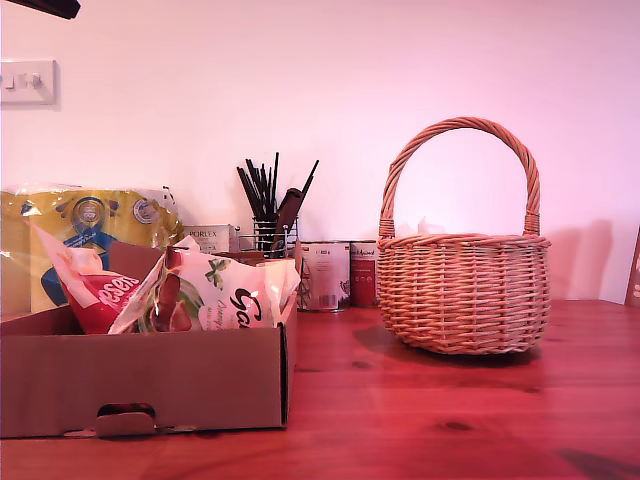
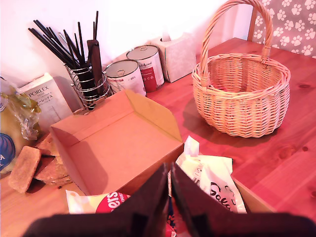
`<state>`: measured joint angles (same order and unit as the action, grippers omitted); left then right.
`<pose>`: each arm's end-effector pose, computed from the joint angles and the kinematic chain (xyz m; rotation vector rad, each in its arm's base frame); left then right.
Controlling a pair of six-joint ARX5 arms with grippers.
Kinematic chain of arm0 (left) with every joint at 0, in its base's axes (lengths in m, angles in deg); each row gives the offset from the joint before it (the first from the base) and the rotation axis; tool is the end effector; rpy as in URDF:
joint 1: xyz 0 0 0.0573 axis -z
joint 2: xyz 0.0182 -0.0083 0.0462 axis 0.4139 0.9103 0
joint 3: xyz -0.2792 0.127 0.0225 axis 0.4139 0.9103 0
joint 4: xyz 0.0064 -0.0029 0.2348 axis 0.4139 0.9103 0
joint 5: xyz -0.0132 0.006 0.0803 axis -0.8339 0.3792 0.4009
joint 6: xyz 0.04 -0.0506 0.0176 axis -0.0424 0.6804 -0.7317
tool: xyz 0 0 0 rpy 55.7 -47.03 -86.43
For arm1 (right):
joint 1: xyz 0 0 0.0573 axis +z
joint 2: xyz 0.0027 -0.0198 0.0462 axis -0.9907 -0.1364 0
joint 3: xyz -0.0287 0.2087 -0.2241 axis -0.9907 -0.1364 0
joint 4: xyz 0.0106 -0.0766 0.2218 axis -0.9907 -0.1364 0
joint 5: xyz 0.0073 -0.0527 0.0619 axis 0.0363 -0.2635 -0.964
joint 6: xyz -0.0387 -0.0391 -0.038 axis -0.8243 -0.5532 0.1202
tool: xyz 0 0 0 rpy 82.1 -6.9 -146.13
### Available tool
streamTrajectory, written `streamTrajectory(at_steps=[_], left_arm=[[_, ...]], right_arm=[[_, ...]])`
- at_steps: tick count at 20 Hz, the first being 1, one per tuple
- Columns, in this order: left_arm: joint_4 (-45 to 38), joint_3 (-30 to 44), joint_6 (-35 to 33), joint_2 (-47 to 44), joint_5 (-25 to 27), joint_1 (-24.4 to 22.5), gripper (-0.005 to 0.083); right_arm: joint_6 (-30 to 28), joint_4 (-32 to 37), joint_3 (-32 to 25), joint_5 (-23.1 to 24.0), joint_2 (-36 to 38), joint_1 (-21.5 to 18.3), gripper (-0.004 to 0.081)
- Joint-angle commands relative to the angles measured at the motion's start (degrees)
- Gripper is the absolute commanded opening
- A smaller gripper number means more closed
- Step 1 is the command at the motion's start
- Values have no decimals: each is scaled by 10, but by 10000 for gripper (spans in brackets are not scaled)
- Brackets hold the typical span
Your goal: Move the bags of Easter eggs from the cardboard box on the left into the woven basket on the right side.
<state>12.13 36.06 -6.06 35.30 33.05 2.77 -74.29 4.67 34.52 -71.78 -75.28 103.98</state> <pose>0.1042 -0.0574 0.3331 0.1926 0.2594 -0.5595 0.0546 0.0299 0.3268 -0.1433 0.3347 0.5446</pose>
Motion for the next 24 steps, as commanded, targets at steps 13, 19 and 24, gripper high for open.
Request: streamTrajectory(at_steps=[13,19,24], left_arm=[[25,-1,-45,7,-10,-1,-20],[92,-46,-209,40,-129,-1,-21],[111,-46,-336,138,-158,-1,74]], right_arm=[[27,-93,61,31,3,-1,-13],[-16,-102,78,-44,-70,18,-13],[-36,-118,78,-50,-96,48,-13]])
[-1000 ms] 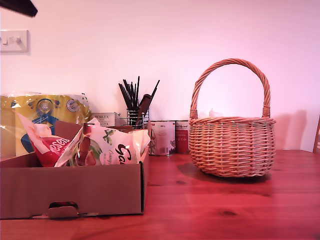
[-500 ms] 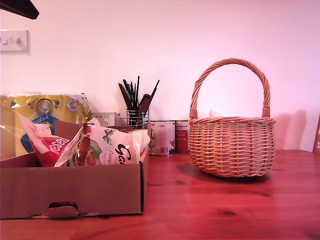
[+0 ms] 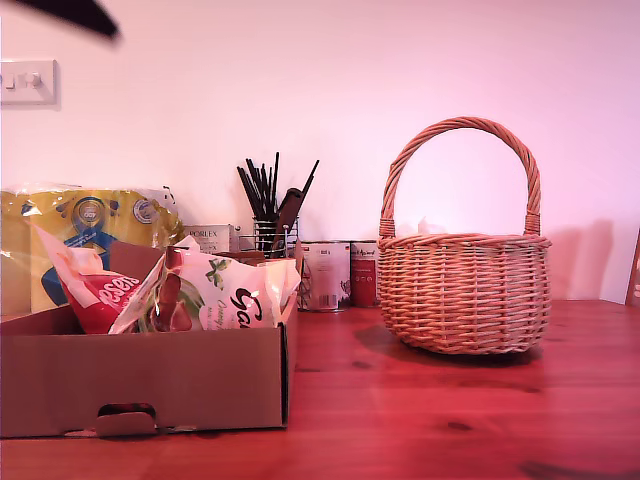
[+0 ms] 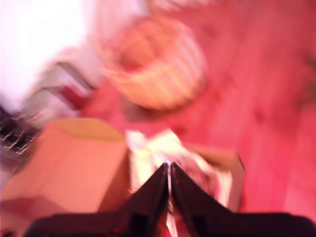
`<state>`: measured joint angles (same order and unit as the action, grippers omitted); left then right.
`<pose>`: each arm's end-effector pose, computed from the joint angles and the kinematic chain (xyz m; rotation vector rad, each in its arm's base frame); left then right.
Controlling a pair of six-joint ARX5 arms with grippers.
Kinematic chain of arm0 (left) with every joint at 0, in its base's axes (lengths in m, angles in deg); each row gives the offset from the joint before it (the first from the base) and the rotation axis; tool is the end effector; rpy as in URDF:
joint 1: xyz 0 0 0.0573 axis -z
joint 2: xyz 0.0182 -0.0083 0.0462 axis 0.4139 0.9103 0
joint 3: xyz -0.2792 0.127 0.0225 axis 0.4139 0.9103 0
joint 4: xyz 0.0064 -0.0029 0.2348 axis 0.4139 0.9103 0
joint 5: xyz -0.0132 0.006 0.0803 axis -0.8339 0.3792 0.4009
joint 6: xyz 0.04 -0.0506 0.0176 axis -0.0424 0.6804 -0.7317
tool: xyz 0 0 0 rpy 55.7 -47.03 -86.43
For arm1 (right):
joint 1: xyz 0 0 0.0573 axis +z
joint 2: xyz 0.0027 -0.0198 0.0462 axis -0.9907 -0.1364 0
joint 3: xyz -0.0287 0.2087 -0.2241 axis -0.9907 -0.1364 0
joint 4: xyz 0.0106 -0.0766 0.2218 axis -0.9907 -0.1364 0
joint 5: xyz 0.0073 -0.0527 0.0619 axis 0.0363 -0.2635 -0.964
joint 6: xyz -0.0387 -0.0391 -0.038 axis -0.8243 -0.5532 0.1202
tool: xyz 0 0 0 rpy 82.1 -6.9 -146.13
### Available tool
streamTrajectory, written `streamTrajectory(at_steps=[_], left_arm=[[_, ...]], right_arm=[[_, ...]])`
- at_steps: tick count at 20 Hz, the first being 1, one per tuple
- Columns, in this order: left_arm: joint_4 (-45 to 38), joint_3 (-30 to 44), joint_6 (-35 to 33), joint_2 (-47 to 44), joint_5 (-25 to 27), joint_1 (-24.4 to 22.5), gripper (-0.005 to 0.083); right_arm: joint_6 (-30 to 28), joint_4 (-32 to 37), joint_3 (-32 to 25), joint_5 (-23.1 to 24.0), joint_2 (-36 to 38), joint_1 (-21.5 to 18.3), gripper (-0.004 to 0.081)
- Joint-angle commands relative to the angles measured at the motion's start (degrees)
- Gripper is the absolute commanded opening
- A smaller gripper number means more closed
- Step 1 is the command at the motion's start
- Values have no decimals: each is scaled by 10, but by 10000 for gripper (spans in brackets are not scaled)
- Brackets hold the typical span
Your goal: Move the bags of Easter eggs from the cardboard box on the left into the woven basket on the right side.
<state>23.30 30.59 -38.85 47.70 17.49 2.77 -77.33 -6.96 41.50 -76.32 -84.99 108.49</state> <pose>0.1300 -0.0853 0.3206 0.6883 0.3246 -0.9800 0.0681 0.0463 0.3352 -0.2183 0.5656 0.7158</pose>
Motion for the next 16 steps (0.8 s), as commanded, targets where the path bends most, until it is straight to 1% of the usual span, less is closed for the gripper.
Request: streamTrajectory(at_steps=[1,2,3,4,5,8,12,16], left_arm=[[-10,9,-10,38,-1,-1,256],[-26,9,-10,61,7,-1,490],[-44,9,-3,85,24,-1,697],[-54,9,1,106,33,-1,803],[-61,9,1,126,35,-1,787],[-91,9,1,182,35,-7,787],[-162,9,1,256,33,-18,787],[-172,7,3,328,0,-46,787]], right_arm=[[-13,-10,8,-4,-2,6,-13],[-16,-18,8,-4,-3,9,-13],[-19,-24,8,-4,-3,10,-13],[-26,-30,8,-4,-3,10,-13],[-33,-32,8,-4,-3,10,-13],[-34,-31,8,-3,-6,10,-13],[-45,-32,8,-4,-14,10,-13],[-45,-29,8,-4,-24,10,-13]])
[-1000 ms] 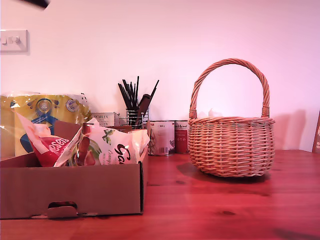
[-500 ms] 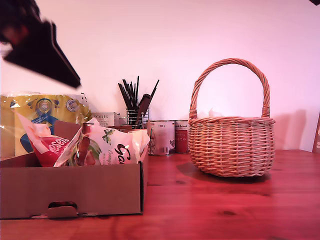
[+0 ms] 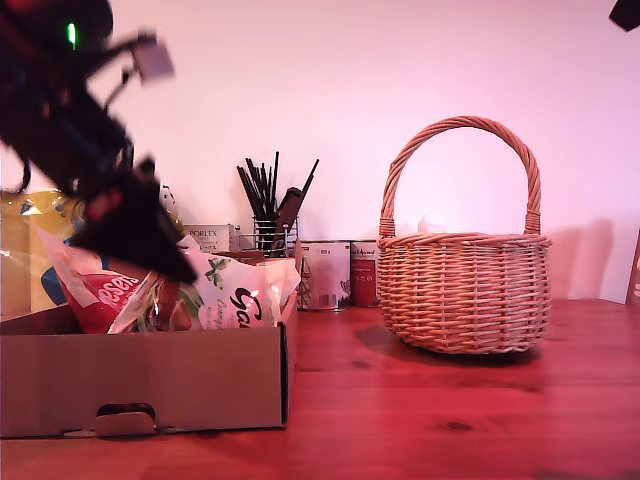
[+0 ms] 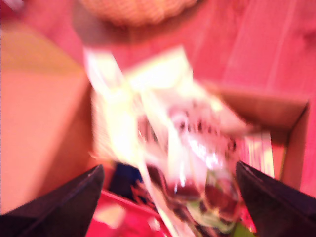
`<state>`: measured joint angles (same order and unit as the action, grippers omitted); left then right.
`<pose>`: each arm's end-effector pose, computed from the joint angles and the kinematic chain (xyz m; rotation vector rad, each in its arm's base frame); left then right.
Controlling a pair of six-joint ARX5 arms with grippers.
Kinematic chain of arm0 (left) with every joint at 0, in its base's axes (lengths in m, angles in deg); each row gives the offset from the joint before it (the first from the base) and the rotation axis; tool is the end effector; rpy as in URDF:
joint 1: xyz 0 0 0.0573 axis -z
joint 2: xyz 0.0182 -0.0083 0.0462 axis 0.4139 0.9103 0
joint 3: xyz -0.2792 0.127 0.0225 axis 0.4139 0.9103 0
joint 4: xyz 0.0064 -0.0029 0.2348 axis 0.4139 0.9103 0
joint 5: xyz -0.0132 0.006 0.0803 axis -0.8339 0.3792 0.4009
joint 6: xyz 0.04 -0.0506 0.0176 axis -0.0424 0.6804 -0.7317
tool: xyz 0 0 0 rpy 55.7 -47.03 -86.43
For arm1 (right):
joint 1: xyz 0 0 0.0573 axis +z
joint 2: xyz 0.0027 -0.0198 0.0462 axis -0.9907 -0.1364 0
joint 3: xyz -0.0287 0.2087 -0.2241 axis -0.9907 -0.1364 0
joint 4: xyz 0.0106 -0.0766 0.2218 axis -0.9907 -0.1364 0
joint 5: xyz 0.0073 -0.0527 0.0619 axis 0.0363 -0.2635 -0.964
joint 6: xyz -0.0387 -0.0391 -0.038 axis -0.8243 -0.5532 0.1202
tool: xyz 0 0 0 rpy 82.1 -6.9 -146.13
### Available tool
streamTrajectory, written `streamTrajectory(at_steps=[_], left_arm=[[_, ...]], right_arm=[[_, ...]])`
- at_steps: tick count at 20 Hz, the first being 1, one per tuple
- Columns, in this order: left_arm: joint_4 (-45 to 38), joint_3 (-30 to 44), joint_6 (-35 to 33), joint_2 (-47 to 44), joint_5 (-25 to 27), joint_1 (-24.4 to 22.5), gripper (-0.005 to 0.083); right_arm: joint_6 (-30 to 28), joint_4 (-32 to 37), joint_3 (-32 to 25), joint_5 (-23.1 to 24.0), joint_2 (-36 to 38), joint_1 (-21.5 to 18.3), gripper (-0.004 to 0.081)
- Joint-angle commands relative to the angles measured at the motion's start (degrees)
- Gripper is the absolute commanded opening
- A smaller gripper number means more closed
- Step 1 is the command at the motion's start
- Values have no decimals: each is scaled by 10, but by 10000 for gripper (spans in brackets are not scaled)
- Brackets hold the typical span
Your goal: Move the bags of Easter eggs from the cardboard box on the left into the woven basket on the right side.
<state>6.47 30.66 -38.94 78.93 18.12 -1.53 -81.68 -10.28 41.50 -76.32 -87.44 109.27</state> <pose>0.2479 -0.1220 0.2365 0.6642 0.6056 -0.9677 0.0725 0.0498 0.3272 -0.3027 0.6400 0.7552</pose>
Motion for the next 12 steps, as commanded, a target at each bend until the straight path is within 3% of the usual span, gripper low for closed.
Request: streamTrajectory(at_steps=[1,6,12], left_arm=[[-3,5,3,30,-10,-6,787],[0,5,16,66,-54,-4,787],[-2,5,16,66,-64,12,756]], right_arm=[[-3,4,8,-4,0,3,-13],[-3,4,8,-4,0,3,-13],[-3,4,8,-3,0,3,-13]])
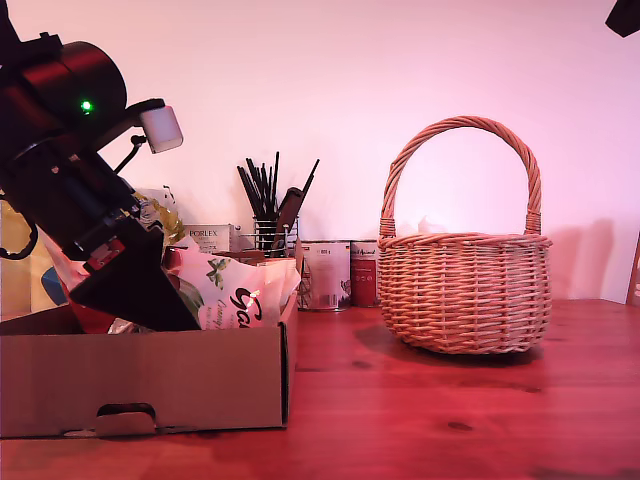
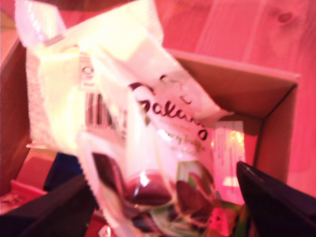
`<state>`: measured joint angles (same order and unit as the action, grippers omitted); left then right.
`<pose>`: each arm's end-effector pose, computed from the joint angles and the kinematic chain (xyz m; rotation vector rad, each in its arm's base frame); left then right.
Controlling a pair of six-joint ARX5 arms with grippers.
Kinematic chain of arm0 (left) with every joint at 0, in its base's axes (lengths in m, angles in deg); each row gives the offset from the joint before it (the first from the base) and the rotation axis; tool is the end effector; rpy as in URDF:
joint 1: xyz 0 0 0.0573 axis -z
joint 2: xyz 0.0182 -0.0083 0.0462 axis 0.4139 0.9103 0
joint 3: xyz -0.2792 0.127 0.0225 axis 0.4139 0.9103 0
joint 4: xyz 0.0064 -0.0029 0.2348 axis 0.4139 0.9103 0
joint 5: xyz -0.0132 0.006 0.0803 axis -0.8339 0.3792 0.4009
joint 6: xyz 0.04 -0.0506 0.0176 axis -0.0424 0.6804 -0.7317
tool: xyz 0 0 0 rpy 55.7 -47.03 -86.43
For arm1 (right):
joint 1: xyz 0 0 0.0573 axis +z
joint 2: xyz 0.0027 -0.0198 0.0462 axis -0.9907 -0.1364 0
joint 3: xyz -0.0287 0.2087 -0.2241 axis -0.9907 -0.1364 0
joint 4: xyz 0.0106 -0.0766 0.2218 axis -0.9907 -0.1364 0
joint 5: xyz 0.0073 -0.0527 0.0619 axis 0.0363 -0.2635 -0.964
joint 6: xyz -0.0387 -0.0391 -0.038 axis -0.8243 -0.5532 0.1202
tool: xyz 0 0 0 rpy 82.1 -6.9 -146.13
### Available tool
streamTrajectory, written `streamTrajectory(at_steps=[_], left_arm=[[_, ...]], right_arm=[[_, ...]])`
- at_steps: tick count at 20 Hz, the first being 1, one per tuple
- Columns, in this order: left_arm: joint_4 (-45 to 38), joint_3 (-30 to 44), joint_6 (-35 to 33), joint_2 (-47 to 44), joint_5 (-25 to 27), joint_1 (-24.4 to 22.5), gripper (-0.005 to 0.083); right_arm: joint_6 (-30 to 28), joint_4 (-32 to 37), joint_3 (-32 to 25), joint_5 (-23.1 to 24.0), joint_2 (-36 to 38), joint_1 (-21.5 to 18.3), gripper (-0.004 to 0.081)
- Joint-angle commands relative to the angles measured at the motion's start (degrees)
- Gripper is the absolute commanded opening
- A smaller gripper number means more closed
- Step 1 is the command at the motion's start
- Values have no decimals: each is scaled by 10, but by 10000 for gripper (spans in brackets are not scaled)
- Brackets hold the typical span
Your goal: Move the bags of Easter eggs from the cardboard box on the left into the woven basket on the right side.
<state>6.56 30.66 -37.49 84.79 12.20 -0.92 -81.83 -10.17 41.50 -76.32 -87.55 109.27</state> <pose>0.2548 -0.1334 0.2111 0.5786 0.6921 -1.0827 0.0730 0.0501 0.3272 -0.3051 0.6391 0.7561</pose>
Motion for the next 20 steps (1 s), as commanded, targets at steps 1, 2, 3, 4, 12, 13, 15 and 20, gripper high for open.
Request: streamTrajectory(at_steps=[1,2,3,4,12,13,15,20], left_arm=[[-4,5,2,7,-3,8,691],[-5,5,2,7,-2,10,580],[-5,5,2,7,-2,13,433],[-5,5,2,7,-2,16,290],[8,-11,2,0,33,18,107],[26,-23,2,-6,35,18,107],[57,-46,2,-23,30,18,83],[110,-102,5,-62,5,18,-24]], right_arm=[[-2,2,8,-3,1,3,-13],[-2,2,8,-3,1,3,-13],[-2,2,8,-3,1,3,-13],[-2,2,8,-3,1,3,-13],[-2,3,8,-2,1,3,-13],[-2,3,8,-2,1,3,-13],[-2,3,8,-1,1,3,-13],[-2,3,8,-1,1,2,-13]])
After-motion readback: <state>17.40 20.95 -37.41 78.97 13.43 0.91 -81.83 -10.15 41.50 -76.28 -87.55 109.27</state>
